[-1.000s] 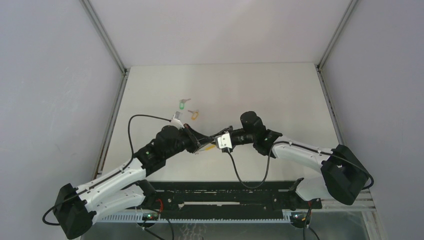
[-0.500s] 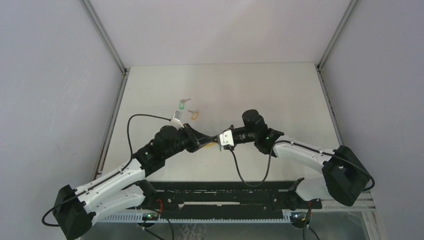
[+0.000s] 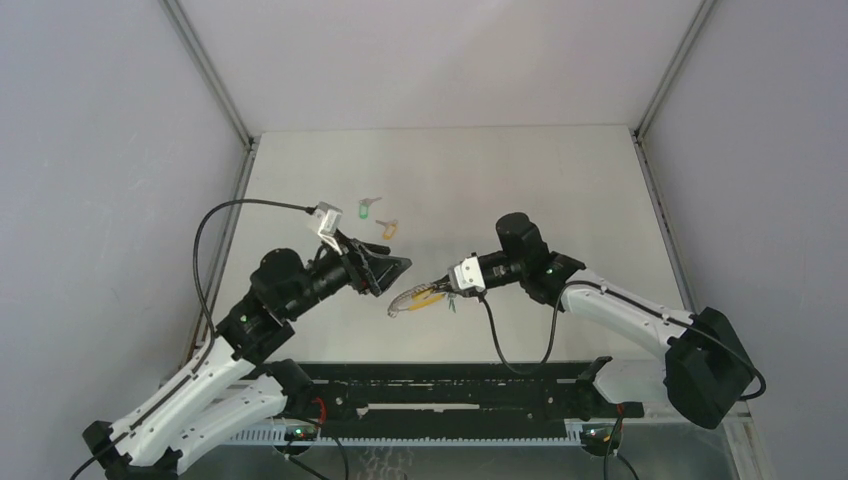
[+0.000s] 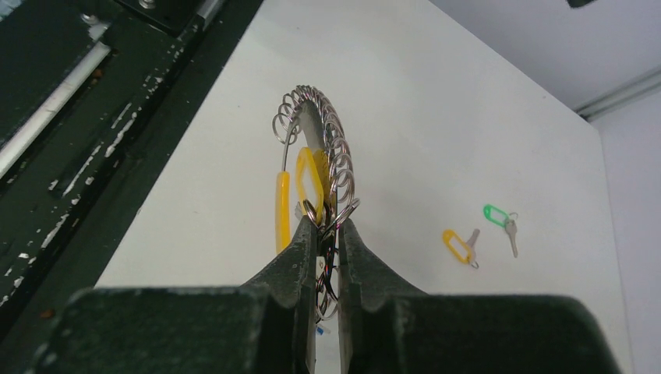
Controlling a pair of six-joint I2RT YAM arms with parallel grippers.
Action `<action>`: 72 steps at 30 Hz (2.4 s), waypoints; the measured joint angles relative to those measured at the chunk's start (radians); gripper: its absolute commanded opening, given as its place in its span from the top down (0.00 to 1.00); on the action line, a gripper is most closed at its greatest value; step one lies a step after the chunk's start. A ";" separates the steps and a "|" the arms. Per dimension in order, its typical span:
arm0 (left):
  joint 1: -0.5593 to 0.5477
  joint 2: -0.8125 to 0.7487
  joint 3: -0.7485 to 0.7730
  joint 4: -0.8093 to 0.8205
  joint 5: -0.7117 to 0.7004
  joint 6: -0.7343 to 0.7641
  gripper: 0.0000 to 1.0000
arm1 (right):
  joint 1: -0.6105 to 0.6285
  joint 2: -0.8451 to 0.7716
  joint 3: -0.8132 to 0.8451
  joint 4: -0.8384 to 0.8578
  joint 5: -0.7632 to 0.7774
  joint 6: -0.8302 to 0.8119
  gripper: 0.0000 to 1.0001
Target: Put the keys on the keyring
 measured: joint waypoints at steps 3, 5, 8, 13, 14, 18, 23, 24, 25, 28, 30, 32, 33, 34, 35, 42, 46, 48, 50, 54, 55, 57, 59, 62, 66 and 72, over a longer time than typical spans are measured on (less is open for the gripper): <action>0.000 0.019 0.027 -0.010 0.094 0.177 0.28 | 0.000 -0.007 0.030 -0.050 -0.028 -0.018 1.00; 0.000 0.053 0.036 -0.031 0.159 0.306 0.29 | -0.003 -0.014 0.050 -0.080 -0.047 -0.028 1.00; 0.000 0.104 0.038 -0.073 0.230 0.480 0.28 | -0.013 -0.029 0.064 -0.108 -0.071 -0.046 1.00; 0.000 0.130 0.037 -0.118 0.320 0.742 0.29 | -0.021 -0.038 0.078 -0.161 -0.090 -0.076 1.00; 0.000 0.126 0.037 -0.118 0.340 0.793 0.33 | -0.022 -0.039 0.082 -0.174 -0.095 -0.082 1.00; 0.000 0.113 0.037 -0.116 0.417 0.965 0.50 | -0.024 -0.048 0.084 -0.212 -0.105 -0.101 1.00; 0.000 0.164 0.037 -0.103 0.524 1.105 0.52 | -0.024 -0.055 0.084 -0.240 -0.114 -0.113 1.00; 0.000 0.181 0.037 -0.101 0.536 1.119 0.52 | -0.024 -0.055 0.084 -0.244 -0.116 -0.113 1.00; 0.000 0.194 0.037 -0.101 0.544 1.129 0.52 | -0.024 -0.055 0.084 -0.246 -0.117 -0.114 1.00; -0.005 0.224 0.037 -0.096 0.571 1.149 0.53 | -0.024 -0.055 0.084 -0.254 -0.120 -0.116 1.00; -0.007 0.234 0.038 -0.090 0.593 1.156 0.54 | -0.024 -0.055 0.084 -0.256 -0.120 -0.117 1.00; -0.010 0.249 0.042 -0.088 0.612 1.155 0.56 | -0.022 -0.055 0.084 -0.256 -0.118 -0.117 1.00; -0.011 0.258 0.047 -0.088 0.620 1.155 0.57 | -0.019 -0.055 0.084 -0.256 -0.115 -0.117 1.00; -0.013 0.270 0.053 -0.088 0.628 1.155 0.58 | -0.016 -0.055 0.084 -0.256 -0.109 -0.117 1.00; -0.014 0.280 0.060 -0.087 0.634 1.155 0.59 | -0.012 -0.055 0.084 -0.256 -0.103 -0.118 1.00; -0.023 0.338 0.099 -0.076 0.663 1.135 0.66 | 0.006 -0.055 0.084 -0.257 -0.073 -0.127 1.00; -0.028 0.350 0.100 -0.073 0.670 1.126 0.70 | 0.010 -0.055 0.084 -0.262 -0.062 -0.129 1.00; -0.031 0.354 0.100 -0.073 0.671 1.126 0.74 | 0.011 -0.055 0.084 -0.265 -0.058 -0.131 1.00; -0.032 0.358 0.100 -0.076 0.671 1.126 0.75 | 0.012 -0.054 0.084 -0.266 -0.054 -0.132 1.00; -0.035 0.372 0.109 -0.089 0.669 1.128 0.76 | 0.017 -0.055 0.084 -0.271 -0.049 -0.132 1.00; -0.037 0.375 0.113 -0.092 0.669 1.128 0.76 | 0.018 -0.055 0.084 -0.272 -0.049 -0.132 1.00; -0.040 0.380 0.115 -0.093 0.667 1.128 0.77 | 0.019 -0.055 0.084 -0.275 -0.048 -0.132 1.00; -0.042 0.384 0.115 -0.097 0.663 1.128 0.78 | 0.021 -0.054 0.084 -0.278 -0.047 -0.132 1.00; -0.046 0.390 0.117 -0.101 0.657 1.128 0.80 | 0.022 -0.055 0.084 -0.279 -0.046 -0.132 1.00; -0.053 0.399 0.126 -0.116 0.639 1.133 0.93 | 0.023 -0.055 0.084 -0.288 -0.045 -0.131 1.00; -0.062 0.414 0.151 -0.151 0.618 1.156 1.00 | 0.022 -0.055 0.084 -0.296 -0.046 -0.130 0.98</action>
